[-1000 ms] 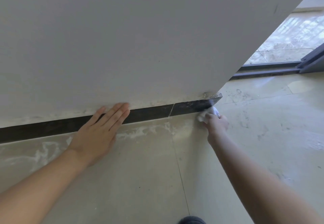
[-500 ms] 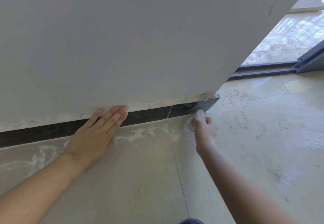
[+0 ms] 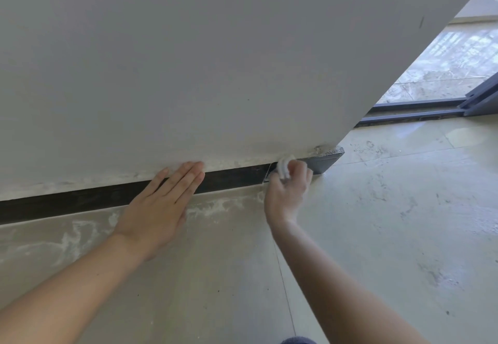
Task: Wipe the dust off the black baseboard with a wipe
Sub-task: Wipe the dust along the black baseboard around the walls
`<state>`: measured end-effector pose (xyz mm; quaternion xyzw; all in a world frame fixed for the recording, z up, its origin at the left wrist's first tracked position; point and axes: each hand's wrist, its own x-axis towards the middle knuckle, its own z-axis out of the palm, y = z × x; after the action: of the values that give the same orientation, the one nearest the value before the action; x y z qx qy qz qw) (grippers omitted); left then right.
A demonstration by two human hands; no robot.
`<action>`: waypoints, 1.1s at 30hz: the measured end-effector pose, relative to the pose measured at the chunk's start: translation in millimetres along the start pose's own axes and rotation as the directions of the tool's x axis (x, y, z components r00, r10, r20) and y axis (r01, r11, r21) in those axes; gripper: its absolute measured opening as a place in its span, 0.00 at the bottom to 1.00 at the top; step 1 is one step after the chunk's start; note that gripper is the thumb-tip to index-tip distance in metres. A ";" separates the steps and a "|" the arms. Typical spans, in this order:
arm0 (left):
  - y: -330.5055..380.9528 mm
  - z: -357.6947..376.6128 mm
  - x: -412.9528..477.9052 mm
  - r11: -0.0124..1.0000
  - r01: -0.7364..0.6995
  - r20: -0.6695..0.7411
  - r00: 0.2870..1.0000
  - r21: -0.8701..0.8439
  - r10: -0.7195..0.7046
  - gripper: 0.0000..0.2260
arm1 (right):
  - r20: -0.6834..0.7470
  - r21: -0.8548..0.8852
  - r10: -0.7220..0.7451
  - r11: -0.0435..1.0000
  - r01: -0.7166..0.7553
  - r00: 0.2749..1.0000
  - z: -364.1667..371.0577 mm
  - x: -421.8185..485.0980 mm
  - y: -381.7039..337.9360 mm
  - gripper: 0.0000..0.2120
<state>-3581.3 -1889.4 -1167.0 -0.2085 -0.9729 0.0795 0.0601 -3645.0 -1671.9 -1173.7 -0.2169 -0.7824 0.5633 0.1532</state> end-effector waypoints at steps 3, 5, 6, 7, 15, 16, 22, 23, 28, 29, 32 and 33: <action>0.9 -1.0 0.6 1.000 -0.001 0.007 1.000 0.003 0.001 0.26 | 0.182 -0.042 -0.099 0.993 0.108 0.978 4.2 -19.4 3.2 0.12; -0.5 -1.6 0.7 1.000 -0.004 0.003 1.000 0.001 0.004 0.26 | 0.440 -0.100 -0.204 0.957 0.273 0.875 -1.6 -25.1 9.7 0.12; -1.4 -1.9 0.9 1.000 -0.008 0.003 1.000 0.003 0.008 0.26 | 0.572 -0.140 -0.230 0.918 0.370 0.787 -5.4 -27.1 13.0 0.10; -2.4 -2.1 1.2 1.000 -0.016 0.006 1.000 0.010 0.016 0.26 | 0.653 -0.170 -0.231 0.883 0.438 0.721 -9.1 -28.2 16.9 0.09; -4.0 -2.5 1.4 0.999 -0.027 0.011 1.000 0.034 0.027 0.26 | 0.297 -0.215 -0.158 0.950 0.228 0.942 -21.8 -6.9 10.9 0.06; -3.7 -2.1 1.0 0.999 -0.026 0.010 1.000 0.034 0.026 0.26 | 0.298 -0.223 -0.162 0.946 0.234 0.941 -13.9 -12.2 9.4 0.06; -2.4 2.3 2.2 0.999 -0.024 -0.015 1.000 0.036 0.024 0.27 | 0.663 -0.277 -0.222 0.814 0.511 0.715 20.1 -54.0 15.2 0.10; -2.1 2.2 2.7 0.999 -0.028 -0.027 0.999 0.036 0.029 0.27 | 0.714 -0.231 -0.278 0.773 0.591 0.643 22.1 -58.2 14.0 0.11; -9.5 -8.6 -9.8 0.996 -0.088 -0.044 0.995 0.033 0.089 0.27 | 0.654 -0.204 -0.361 0.762 0.614 0.665 -1.8 -41.5 16.6 0.07; -14.4 -10.6 -15.3 0.993 -0.111 -0.034 0.993 0.040 0.113 0.27 | 0.599 -0.220 -0.311 0.822 0.525 0.738 -13.7 -32.0 21.8 0.08; -32.0 -12.2 -36.9 0.990 -0.127 0.025 0.992 0.062 0.126 0.26 | 0.237 -0.241 -0.045 0.965 0.104 0.970 -43.1 6.9 28.4 0.08; -38.1 -11.7 -43.7 0.990 -0.122 0.047 0.992 0.068 0.119 0.26 | 0.099 -0.230 0.071 0.972 -0.047 0.992 -48.5 21.1 27.2 0.07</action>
<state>-3555.0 -1940.3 -1152.4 -0.2631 -0.9562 0.1216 0.0417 -3635.1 -1614.2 -1184.2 -0.2257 -0.8420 0.4851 0.0684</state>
